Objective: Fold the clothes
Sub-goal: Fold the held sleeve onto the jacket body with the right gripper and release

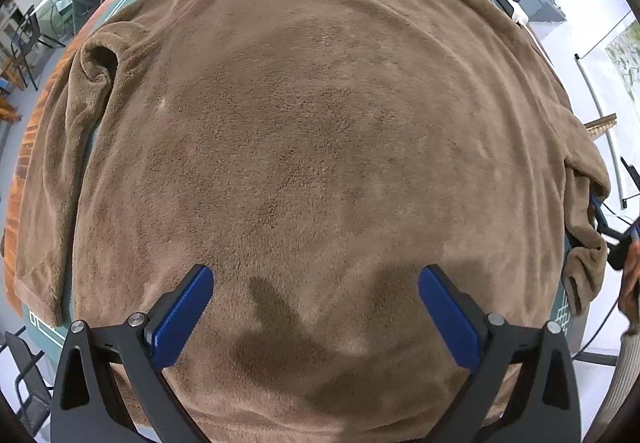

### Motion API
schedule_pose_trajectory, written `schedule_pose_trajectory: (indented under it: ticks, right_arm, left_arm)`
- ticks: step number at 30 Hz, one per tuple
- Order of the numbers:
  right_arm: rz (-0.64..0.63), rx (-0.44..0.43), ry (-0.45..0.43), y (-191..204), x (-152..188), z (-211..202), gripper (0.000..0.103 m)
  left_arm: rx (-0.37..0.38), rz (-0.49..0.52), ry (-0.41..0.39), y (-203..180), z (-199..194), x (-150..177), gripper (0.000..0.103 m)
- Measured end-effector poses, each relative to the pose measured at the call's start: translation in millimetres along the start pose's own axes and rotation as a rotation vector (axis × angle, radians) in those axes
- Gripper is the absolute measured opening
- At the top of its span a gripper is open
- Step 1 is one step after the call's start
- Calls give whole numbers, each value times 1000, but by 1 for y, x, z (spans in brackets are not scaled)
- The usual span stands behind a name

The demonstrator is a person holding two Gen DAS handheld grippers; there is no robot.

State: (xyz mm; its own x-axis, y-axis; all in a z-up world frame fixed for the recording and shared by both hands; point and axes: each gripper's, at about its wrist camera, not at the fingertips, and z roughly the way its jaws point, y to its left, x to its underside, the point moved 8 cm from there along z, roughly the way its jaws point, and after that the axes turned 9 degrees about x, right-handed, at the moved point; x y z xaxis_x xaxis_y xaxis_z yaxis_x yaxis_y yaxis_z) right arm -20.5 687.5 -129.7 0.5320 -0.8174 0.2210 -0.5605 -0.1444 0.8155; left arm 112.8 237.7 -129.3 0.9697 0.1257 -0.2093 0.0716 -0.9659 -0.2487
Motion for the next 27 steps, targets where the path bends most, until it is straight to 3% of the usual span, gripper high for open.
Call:
schedule_pose_trajectory:
  ticks: [4,6,8,13,16,20,21,23,25,26,27]
  right_arm:
    - [15,25,-26,-1,-8,12,79]
    - [1,35,-30,-2,-9,19,49]
    - [0,42,-40,-5,-10,25,33]
    - [-167,109,-134,19,-9,21,24]
    - [-451,147,-247,81,13,10,21]
    - [-1206,242,-438,192,124,20,21]
    - [-1370,254,-417,194,160,34,21]
    - [-1689,272,-350,189,231,66,21]
    - [-2006,286,-270,182,302,98,21]
    - [-2158,313,-233,160,333,116,28]
    - [-2245,335,-196,142,350,129,50]
  left_arm:
    - [-2,-7,5,-11,5,-3,103]
    - [0,-16,5,-12,5,-1,103]
    - [0,-23,4,-11,5,0,103]
    - [0,-46,-1,-7,4,2,103]
    - [-1,-58,-1,-4,4,3,103]
    - [1,-73,-6,-4,4,1,103]
    - [3,-74,-7,14,0,-21,103]
    - [7,-76,-10,65,-13,-35,103]
    - [9,-77,-21,73,-18,-41,103]
    - [10,-77,-27,74,-20,-43,103]
    - [10,-79,-33,76,-21,-39,103]
